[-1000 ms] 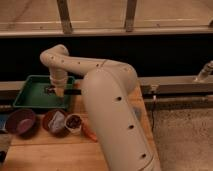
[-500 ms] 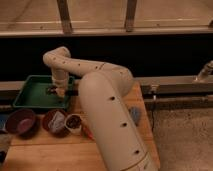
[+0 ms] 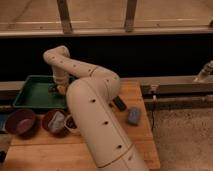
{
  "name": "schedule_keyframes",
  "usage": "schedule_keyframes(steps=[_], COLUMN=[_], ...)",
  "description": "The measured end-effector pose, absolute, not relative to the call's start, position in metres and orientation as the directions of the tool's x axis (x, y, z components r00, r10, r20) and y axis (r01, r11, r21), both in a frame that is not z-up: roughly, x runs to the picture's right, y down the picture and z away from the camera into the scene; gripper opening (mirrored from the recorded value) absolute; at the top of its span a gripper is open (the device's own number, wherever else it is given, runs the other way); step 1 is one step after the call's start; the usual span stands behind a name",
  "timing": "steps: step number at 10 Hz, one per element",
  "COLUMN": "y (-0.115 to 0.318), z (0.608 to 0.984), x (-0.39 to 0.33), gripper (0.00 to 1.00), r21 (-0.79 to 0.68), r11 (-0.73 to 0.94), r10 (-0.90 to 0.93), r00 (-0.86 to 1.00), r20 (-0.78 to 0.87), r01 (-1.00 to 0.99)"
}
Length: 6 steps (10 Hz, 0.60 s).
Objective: Wipe tray with brush
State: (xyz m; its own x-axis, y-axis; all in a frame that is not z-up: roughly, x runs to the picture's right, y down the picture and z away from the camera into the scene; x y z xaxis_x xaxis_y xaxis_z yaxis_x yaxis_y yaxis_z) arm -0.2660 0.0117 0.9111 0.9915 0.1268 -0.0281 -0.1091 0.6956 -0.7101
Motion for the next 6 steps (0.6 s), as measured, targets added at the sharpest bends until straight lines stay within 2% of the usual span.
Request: schedule_keyframes(steps=[2, 6], y=[0.012, 0.026], z=[0.904, 0.858], x=[-0.283, -0.281], gripper=[0.0, 0.0], r21=[-0.71, -0.72], r11=[0.703, 0.693], r10=[0.083, 0.044], r00=[0.996, 0.993], r20=[0.012, 0.109], r01=[-0.05, 0.048])
